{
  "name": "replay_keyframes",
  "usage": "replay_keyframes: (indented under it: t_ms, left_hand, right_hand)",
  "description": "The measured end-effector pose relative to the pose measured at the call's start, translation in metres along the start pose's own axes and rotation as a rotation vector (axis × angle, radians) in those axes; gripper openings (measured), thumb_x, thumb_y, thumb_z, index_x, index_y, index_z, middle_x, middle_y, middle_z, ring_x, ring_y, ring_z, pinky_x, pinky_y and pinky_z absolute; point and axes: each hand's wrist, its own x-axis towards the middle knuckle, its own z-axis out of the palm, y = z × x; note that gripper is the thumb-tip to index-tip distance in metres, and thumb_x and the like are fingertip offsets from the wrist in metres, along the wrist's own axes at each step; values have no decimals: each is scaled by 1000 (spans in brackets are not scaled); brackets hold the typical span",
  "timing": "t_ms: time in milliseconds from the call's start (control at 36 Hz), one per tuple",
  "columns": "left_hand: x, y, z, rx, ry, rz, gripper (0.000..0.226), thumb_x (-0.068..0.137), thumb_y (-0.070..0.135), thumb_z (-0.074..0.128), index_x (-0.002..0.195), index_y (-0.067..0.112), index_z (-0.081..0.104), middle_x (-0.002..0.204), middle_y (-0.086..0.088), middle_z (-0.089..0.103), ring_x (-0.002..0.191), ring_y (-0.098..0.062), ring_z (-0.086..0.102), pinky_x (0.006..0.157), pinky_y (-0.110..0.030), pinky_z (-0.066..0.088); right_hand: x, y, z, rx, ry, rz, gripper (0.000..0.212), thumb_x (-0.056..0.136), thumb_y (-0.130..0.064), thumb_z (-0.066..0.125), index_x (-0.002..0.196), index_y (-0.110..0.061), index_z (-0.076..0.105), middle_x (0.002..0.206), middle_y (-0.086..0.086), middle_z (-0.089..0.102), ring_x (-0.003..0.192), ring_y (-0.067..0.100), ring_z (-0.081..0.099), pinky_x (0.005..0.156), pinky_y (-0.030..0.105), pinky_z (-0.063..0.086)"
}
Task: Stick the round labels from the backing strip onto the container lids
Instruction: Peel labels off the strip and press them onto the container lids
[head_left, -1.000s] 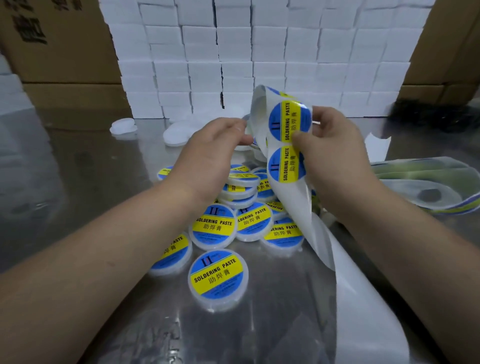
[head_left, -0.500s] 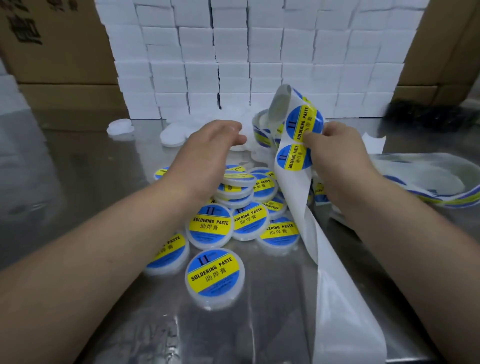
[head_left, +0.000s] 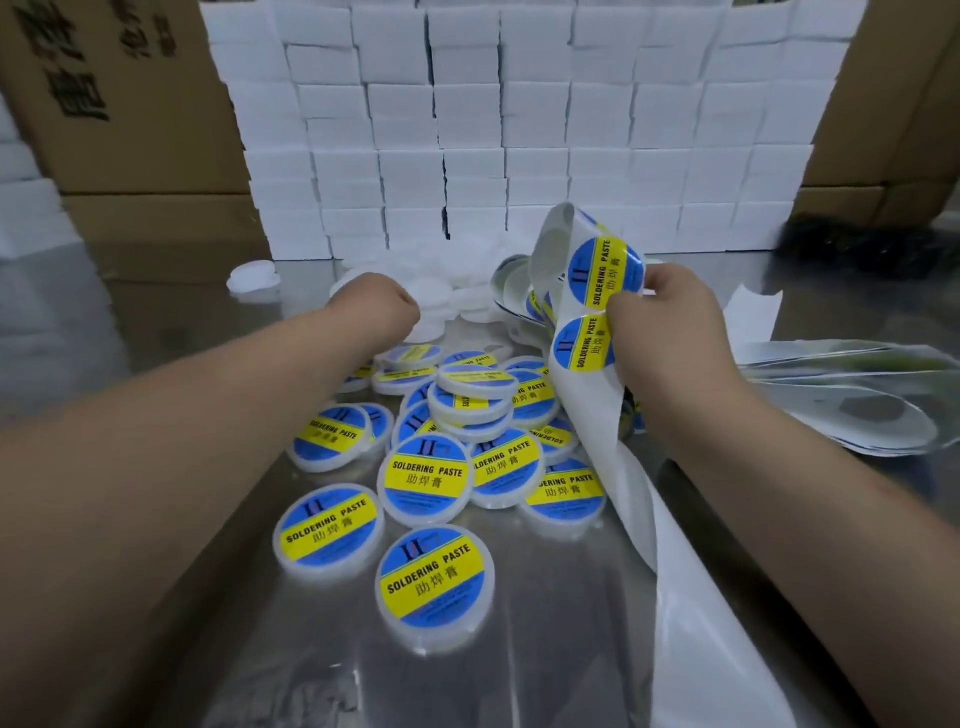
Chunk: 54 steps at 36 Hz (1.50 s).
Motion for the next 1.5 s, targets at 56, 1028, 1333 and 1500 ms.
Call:
replay_keyframes:
  t_ms: [56,1028,1333,1500]
  left_hand:
    - [12,1,2,114,-13,-17,20,92,18,48,100,11,65,111,-12,65,86,-25,54,75,-29,44]
    - [-99,56,-32,-774,247,422,49,96,14,38,138,38,38,114,18,45,79,5,60,54,-12,45]
    - [-128,43,-6,-264,227,631,18,87,38,55,105,34,56,105,8,43,85,5,36,74,5,25]
    - [-133,40,-9,-118,270,680,34,76,41,63,105,22,64,98,8,41,91,-11,47,74,-18,30]
  right_hand:
    - [0,0,0,18,-18,8,31,81,-12,44,108,-19,58,92,4,65,82,22,66,67,33,52]
    - [-8,-3,2,100,-92,-50,19,92,-24,53,108,-17,58,86,0,69,75,10,68,66,28,53]
    - [-11,-4,4,156,-111,-78,17,90,-23,54,103,-14,58,79,2,70,66,13,66,62,29,51]
    - [-14,-6,5,170,-141,-81,19,89,-24,56,105,-14,57,86,6,70,76,20,68,76,46,55]
